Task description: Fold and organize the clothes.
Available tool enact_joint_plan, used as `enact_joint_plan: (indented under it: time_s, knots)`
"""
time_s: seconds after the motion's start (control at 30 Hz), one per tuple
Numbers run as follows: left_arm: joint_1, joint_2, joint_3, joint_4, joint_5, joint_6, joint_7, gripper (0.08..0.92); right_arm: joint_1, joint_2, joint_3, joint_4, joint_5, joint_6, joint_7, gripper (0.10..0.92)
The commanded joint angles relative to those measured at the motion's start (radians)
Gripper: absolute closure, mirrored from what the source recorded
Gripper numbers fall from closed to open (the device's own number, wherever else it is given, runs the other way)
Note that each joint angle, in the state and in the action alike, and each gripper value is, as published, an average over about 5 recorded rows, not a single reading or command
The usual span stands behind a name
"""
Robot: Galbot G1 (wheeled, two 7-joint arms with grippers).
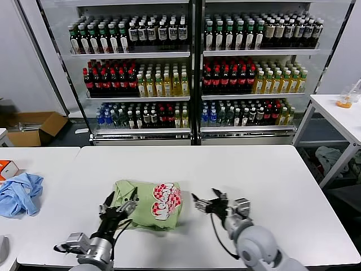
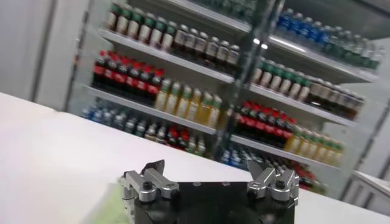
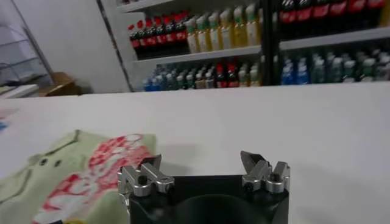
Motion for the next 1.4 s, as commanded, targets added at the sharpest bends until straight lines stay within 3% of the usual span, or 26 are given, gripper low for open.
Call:
enact_joint_plan:
  time_s: [0.03,0.37,1.07,1.17,1.4]
  knots:
    - [0.053,0.007,-0.109,0.006,-0.011,-0.027,-0.022,0.177,0.116,0.21,-0.163,-0.105,0.039,-0.036,0.057,0.203]
    - [0.051,0.009,-0.098,0.008,-0.012,-0.019,-0.024,0.177,0.086,0.251,-0.152,-0.127,0.055,-0.027,0.114,0.224]
    - [0.058,0.012,-0.089,0.003,-0.048,-0.007,-0.025,0.177,0.018,0.19,-0.022,-0.136,0.098,-0.023,0.05,0.842]
    - [0.06,0.012,-0.088,0.0,-0.048,-0.007,-0.025,0.177,0.037,0.155,-0.001,-0.153,0.045,-0.03,-0.014,0.887]
    - [0.06,0.012,-0.084,-0.003,-0.049,-0.004,-0.023,0.177,0.082,0.048,0.054,-0.194,-0.111,-0.033,-0.184,0.889]
